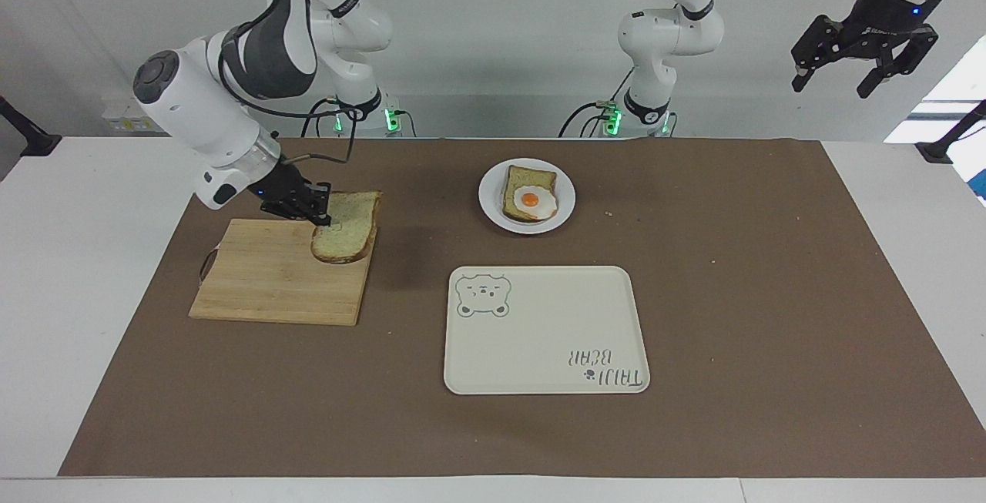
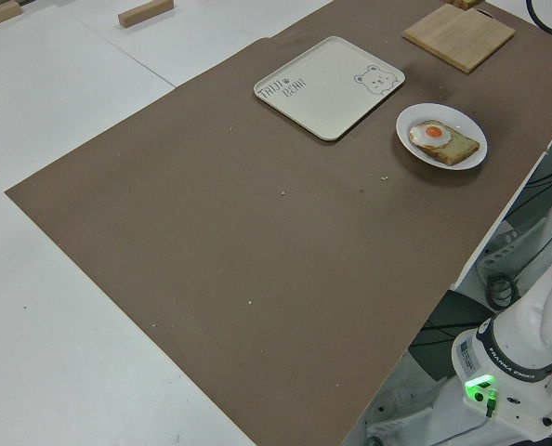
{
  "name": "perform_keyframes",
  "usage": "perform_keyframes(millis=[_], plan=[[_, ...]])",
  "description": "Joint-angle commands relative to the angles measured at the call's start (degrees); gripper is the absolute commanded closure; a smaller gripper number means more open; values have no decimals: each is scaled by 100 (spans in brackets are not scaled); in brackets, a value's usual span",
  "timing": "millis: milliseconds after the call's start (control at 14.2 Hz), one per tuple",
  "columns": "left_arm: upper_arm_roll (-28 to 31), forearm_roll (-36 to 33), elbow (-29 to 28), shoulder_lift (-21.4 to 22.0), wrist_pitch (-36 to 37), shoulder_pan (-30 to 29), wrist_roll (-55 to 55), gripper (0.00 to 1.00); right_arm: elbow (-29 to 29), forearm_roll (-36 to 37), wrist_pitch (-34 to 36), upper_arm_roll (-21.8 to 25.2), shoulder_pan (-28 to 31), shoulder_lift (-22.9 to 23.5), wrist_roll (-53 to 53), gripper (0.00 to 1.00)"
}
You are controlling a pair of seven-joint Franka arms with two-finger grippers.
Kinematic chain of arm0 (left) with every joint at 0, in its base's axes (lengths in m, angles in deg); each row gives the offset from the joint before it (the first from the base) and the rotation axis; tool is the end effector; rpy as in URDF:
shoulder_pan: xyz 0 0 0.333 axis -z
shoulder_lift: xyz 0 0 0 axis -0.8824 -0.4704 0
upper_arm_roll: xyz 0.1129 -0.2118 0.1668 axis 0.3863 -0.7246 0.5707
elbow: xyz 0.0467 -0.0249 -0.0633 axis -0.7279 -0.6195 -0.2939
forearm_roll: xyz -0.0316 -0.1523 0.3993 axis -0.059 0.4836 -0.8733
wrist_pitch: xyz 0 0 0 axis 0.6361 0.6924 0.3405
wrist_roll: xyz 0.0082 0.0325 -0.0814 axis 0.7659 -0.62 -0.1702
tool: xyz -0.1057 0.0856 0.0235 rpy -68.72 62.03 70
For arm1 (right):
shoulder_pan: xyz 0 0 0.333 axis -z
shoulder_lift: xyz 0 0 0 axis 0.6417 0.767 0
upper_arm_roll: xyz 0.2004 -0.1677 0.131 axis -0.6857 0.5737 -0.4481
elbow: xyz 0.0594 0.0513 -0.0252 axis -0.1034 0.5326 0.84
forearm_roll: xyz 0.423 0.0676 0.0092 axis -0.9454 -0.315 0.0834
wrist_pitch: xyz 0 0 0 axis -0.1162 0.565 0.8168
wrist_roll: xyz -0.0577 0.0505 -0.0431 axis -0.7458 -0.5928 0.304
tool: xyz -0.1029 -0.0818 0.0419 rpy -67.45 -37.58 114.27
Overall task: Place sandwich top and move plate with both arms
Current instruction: 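Carry the bread slice with the right gripper over the egg plate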
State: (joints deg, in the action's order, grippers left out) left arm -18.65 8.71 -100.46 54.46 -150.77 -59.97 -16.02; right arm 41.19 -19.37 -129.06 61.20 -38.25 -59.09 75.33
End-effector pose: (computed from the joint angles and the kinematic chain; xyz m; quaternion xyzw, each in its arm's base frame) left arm 0.5488 -0.0009 0.6960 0.9961 -0.0873 0.0032 0.0118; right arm 0.5974 0.1056 0.4131 -0.9883 0.0229 0.0527 0.1415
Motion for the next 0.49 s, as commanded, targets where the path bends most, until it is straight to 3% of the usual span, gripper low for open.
perform_keyframes(millis=[0, 422], plan=[[-4, 45, -185, 153, 20, -29, 60, 0, -24, 140, 19, -62, -569, -59, 589, 100], [-4, 45, -185, 153, 20, -29, 60, 0, 125, 132, -166, -70, -1546, -42, 1292, 100]])
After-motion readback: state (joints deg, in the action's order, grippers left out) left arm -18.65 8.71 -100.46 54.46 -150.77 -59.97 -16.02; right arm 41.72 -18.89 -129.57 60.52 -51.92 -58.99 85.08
